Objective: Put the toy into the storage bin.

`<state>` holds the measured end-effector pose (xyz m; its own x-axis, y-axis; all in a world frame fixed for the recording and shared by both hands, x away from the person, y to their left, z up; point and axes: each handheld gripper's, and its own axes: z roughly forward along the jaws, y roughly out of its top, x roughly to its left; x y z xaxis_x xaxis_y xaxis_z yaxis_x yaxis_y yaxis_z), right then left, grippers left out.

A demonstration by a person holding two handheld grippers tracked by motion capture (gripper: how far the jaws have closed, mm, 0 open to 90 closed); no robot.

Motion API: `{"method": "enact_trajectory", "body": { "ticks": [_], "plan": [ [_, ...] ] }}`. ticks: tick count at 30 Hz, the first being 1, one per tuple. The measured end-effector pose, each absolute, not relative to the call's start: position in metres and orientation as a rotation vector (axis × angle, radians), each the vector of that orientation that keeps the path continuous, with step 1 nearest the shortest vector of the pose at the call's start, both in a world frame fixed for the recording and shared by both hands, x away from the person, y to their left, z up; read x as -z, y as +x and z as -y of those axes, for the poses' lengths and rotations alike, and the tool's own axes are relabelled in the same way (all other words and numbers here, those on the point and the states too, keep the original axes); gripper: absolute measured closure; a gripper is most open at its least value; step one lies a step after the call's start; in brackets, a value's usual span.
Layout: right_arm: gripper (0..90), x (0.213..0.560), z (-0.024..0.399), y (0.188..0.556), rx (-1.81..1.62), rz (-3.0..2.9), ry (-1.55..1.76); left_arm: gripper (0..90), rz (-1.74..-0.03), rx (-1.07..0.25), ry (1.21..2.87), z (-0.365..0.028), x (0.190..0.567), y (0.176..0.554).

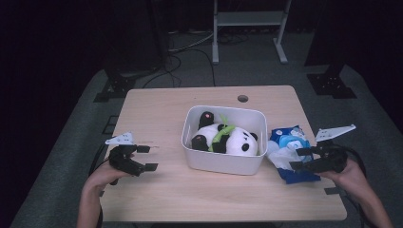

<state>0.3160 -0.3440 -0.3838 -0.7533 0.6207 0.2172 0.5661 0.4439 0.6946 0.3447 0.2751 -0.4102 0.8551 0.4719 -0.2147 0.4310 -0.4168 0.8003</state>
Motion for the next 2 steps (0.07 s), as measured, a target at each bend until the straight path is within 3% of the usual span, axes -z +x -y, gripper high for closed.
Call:
{"method": "enact_trajectory", "body": {
  "ticks": [2],
  "plan": [
    [28.2,0.3851,0.3442,0.3141,-1.210,-2.609,1.080,8.2,-0.660,-0.057,2.058,-0.2748,0.4100,0.3445]
  ]
}}
